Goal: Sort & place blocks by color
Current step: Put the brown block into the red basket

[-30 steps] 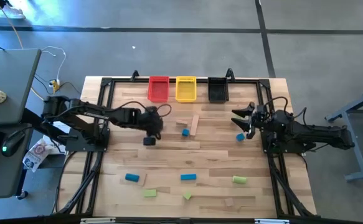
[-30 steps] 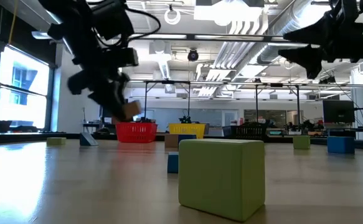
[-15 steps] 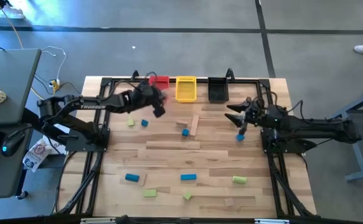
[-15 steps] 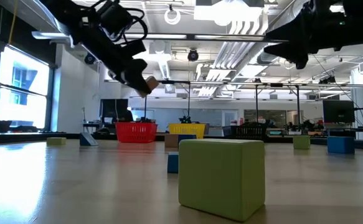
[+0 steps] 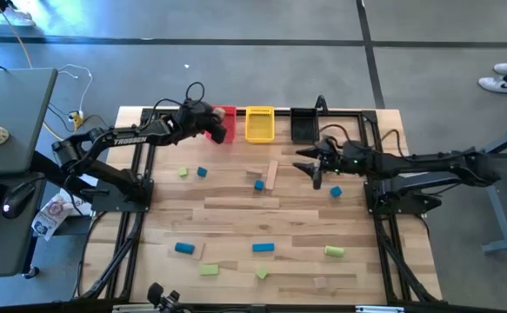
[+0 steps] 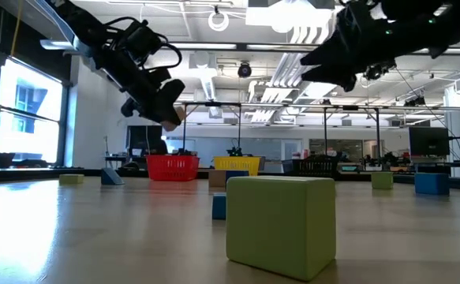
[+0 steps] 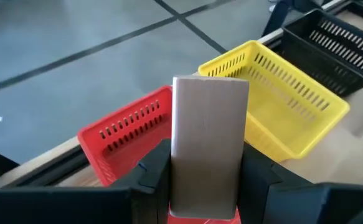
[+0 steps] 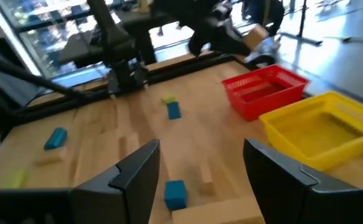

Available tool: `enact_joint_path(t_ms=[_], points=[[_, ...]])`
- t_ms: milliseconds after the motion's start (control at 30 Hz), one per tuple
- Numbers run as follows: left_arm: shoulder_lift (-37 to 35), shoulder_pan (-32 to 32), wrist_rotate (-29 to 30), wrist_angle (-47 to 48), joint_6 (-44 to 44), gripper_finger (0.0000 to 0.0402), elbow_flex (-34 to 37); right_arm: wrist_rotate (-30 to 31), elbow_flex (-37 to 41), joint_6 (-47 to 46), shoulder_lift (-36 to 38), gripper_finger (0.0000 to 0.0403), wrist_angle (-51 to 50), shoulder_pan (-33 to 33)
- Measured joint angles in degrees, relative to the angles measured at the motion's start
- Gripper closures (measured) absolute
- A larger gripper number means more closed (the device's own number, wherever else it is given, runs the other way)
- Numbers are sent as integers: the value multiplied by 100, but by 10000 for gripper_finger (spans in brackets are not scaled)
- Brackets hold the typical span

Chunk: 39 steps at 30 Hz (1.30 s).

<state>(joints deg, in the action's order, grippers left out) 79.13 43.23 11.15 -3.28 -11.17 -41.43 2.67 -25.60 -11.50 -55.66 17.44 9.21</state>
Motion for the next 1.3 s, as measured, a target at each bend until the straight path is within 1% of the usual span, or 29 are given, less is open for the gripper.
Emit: enact_joint_path(t_ms=[133,233,333,433,533,633,867,1033,1200,1300], points=[[0,137,-138,49,-240,301,-27,-166,-359,-1,-625,185,-73,0],[0,179,-198,372,-325,301,-237,-270,-566,-3,-1072,185,-85,-47],[0,177,-190,896,-327,301,-575,-151,-765,-1,-1475,185,-88,-183],[46,177,-53,1422,-343,292,-918,-53,-990,3,-1845,185,-84,-327],[137,183,-19,1705,-393,287,-1107,65,-1216,147,-2197,185,-88,-464],[256,181,-48,1680,-522,288,-1145,128,-1400,289,-2529,185,-87,-565],[694,181,-152,1630,-611,287,-1145,239,-1629,300,-3132,185,-118,-728],[1089,181,-214,1357,-670,286,-1145,326,-1650,300,-3331,185,-165,-778],[1422,181,-371,1187,-670,285,-1145,291,-1650,289,-3366,185,-169,-778],[1608,183,-366,1188,-670,285,-1145,292,-1650,420,-3366,185,-171,-776]])
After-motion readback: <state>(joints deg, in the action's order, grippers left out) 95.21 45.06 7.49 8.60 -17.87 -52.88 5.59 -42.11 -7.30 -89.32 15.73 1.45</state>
